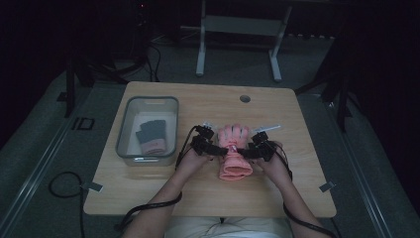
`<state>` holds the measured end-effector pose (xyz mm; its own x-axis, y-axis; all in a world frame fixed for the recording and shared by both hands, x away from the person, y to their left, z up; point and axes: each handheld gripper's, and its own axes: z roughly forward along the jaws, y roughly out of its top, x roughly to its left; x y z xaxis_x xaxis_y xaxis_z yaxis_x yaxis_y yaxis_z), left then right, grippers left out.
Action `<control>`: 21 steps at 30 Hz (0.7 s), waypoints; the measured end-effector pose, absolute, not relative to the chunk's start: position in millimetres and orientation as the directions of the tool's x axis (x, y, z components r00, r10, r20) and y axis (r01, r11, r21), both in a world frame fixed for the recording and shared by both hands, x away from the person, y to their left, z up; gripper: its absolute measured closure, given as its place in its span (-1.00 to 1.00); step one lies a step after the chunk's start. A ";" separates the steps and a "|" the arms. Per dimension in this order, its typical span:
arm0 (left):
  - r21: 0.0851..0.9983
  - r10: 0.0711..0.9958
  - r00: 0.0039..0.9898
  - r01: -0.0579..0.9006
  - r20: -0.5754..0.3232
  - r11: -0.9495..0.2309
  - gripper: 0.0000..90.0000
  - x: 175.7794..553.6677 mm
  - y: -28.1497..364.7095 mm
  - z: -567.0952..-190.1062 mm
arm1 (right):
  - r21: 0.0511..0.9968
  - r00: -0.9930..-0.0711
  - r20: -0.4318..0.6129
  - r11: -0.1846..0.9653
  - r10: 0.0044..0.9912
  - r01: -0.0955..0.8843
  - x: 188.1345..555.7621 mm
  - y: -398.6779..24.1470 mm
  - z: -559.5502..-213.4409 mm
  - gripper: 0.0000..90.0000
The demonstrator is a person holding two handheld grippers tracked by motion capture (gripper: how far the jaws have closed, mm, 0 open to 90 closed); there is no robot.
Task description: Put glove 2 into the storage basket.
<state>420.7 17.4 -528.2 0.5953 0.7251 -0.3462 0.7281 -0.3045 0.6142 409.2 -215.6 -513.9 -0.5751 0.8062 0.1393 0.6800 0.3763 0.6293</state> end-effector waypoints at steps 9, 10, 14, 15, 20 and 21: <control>0.569 0.627 0.573 0.786 -0.527 -0.241 0.07 429.7 24.0 -547.2 | 0.644 -0.619 0.180 0.383 0.765 0.662 409.2 -210.4 -521.5 0.33; 0.569 0.627 0.573 0.786 -0.527 -0.241 0.07 429.7 24.0 -547.2 | 0.645 -0.619 0.173 0.386 0.766 0.659 408.4 -209.3 -520.9 0.33; 0.572 0.619 0.583 0.781 -0.527 -0.249 0.62 427.7 20.3 -539.1 | 0.650 -0.604 0.174 0.369 0.778 0.664 406.0 -206.6 -518.7 0.50; 0.575 0.619 0.585 0.780 -0.525 -0.249 0.67 427.2 19.6 -536.2 | 0.655 -0.601 0.165 0.369 0.782 0.660 404.2 -205.3 -517.6 0.53; 0.592 0.611 0.610 0.759 -0.504 -0.270 0.75 425.4 17.1 -524.8 | 0.675 -0.585 0.202 0.321 0.785 0.664 401.2 -210.3 -513.2 0.56; 0.596 0.609 0.613 0.757 -0.503 -0.269 0.76 424.9 16.8 -522.5 | 0.677 -0.583 0.209 0.315 0.785 0.666 400.7 -211.6 -512.1 0.57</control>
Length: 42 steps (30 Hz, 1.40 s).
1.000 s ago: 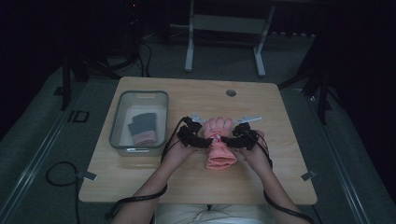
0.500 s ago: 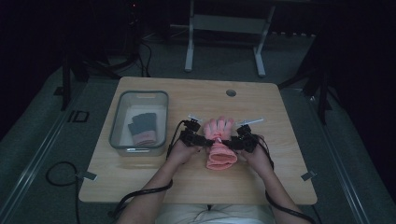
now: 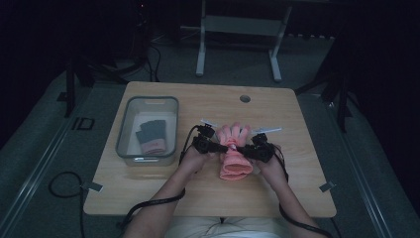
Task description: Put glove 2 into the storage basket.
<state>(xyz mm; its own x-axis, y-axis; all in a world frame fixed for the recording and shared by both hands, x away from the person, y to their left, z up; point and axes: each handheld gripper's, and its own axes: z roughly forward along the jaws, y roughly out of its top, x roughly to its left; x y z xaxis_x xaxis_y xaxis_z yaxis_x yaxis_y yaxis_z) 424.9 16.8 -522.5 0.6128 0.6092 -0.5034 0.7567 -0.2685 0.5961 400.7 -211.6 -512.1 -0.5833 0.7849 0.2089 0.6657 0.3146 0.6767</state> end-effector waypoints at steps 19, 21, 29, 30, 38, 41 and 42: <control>0.699 0.605 0.676 0.667 -0.421 -0.259 0.77 424.6 43.4 -449.1 | 0.777 -0.611 0.210 0.249 0.763 0.578 400.0 -196.8 -450.0 0.58; 0.709 0.616 0.678 0.656 -0.401 -0.260 0.77 423.5 48.4 -441.1 | 0.784 -0.618 0.201 0.254 0.760 0.567 401.4 -190.9 -442.9 0.58; 0.729 0.653 0.668 0.637 -0.358 -0.251 0.77 421.2 72.5 -417.6 | 0.799 -0.645 0.186 0.268 0.741 0.538 408.2 -165.1 -420.9 0.58; 0.730 0.657 0.666 0.636 -0.354 -0.251 0.77 421.0 75.7 -415.1 | 0.801 -0.649 0.185 0.270 0.738 0.535 409.2 -161.8 -418.7 0.58; 0.738 0.685 0.650 0.630 -0.329 -0.243 0.77 419.8 101.2 -399.7 | 0.813 -0.674 0.174 0.282 0.718 0.510 415.6 -135.5 -404.6 0.58; 0.731 0.698 0.639 0.637 -0.324 -0.244 0.77 419.6 111.1 -397.3 | 0.812 -0.680 0.173 0.287 0.713 0.508 417.6 -124.5 -403.2 0.58; 0.730 0.704 0.635 0.638 -0.318 -0.245 0.77 419.0 114.3 -396.8 | 0.811 -0.682 0.175 0.288 0.711 0.508 418.4 -120.7 -403.1 0.58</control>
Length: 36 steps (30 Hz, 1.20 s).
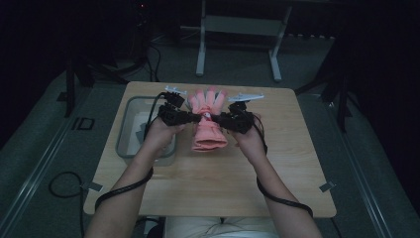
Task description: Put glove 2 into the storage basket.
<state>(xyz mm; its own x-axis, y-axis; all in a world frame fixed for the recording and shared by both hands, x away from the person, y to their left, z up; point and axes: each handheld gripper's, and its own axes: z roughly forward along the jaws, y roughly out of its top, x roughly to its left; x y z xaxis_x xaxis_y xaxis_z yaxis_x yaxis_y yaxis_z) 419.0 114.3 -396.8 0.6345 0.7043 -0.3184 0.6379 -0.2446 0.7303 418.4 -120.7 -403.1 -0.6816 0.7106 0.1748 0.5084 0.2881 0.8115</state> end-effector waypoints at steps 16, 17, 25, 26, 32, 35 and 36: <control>0.721 0.794 0.532 0.669 -0.294 -0.181 0.77 403.1 193.6 -382.1 | 0.809 -0.753 0.168 0.348 0.636 0.474 429.6 -36.8 -392.5 0.58; 0.725 0.800 0.523 0.668 -0.294 -0.170 0.77 401.6 199.3 -381.9 | 0.809 -0.760 0.166 0.354 0.629 0.470 430.5 -30.7 -391.6 0.58; 0.740 0.836 0.436 0.670 -0.332 -0.056 0.77 393.6 247.8 -388.4 | 0.806 -0.802 0.126 0.411 0.584 0.426 439.7 22.8 -384.9 0.58; 0.739 0.841 0.425 0.672 -0.335 -0.046 0.77 393.4 251.9 -390.3 | 0.804 -0.808 0.122 0.420 0.576 0.421 442.1 29.3 -385.5 0.58; 0.719 0.848 0.382 0.695 -0.368 0.000 0.77 398.2 266.0 -410.5 | 0.775 -0.822 0.108 0.470 0.559 0.422 453.1 51.6 -397.0 0.58; 0.703 0.852 0.362 0.711 -0.378 0.010 0.77 403.0 267.6 -422.1 | 0.758 -0.820 0.105 0.489 0.563 0.433 458.4 57.6 -406.4 0.58; 0.703 0.852 0.362 0.711 -0.378 0.010 0.77 403.0 267.6 -422.1 | 0.758 -0.820 0.105 0.489 0.563 0.433 458.4 57.6 -406.4 0.58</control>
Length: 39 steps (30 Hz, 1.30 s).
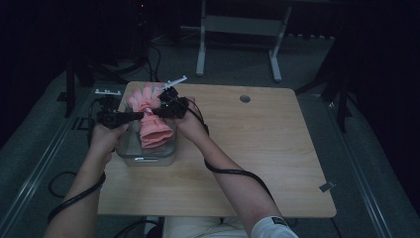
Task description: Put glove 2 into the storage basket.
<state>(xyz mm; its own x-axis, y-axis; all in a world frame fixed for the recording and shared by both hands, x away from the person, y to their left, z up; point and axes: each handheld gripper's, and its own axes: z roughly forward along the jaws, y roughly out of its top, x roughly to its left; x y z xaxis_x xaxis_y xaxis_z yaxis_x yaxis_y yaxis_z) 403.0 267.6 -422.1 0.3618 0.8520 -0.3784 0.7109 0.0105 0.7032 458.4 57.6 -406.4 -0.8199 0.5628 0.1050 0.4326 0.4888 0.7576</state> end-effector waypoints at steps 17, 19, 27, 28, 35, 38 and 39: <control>0.556 0.887 0.266 0.831 -0.378 -0.013 0.77 424.1 263.6 -479.5 | 0.632 -0.779 0.185 0.535 0.599 0.561 477.4 70.6 -475.5 0.60; 0.552 0.898 0.255 0.833 -0.358 -0.016 0.77 424.7 261.8 -480.6 | 0.628 -0.774 0.193 0.530 0.603 0.570 478.2 71.4 -477.6 0.59; 0.521 0.926 0.204 0.854 -0.318 -0.009 0.62 428.8 259.1 -483.0 | 0.603 -0.759 0.186 0.537 0.624 0.590 483.1 76.1 -478.2 0.44; 0.521 0.933 0.196 0.853 -0.303 -0.010 0.55 428.9 258.6 -482.7 | 0.603 -0.756 0.187 0.534 0.628 0.593 483.4 75.9 -478.1 0.41; 0.526 0.936 0.230 0.848 -0.267 -0.058 0.36 427.9 248.2 -480.0 | 0.628 -0.751 0.147 0.526 0.643 0.573 483.5 64.3 -470.3 0.18; 0.533 0.941 0.240 0.842 -0.237 -0.081 0.33 429.0 241.5 -479.1 | 0.640 -0.746 0.124 0.522 0.654 0.564 482.8 59.5 -467.1 0.14; 0.534 0.944 0.240 0.841 -0.225 -0.087 0.31 429.3 240.2 -478.6 | 0.642 -0.743 0.131 0.515 0.656 0.568 483.0 57.4 -465.8 0.13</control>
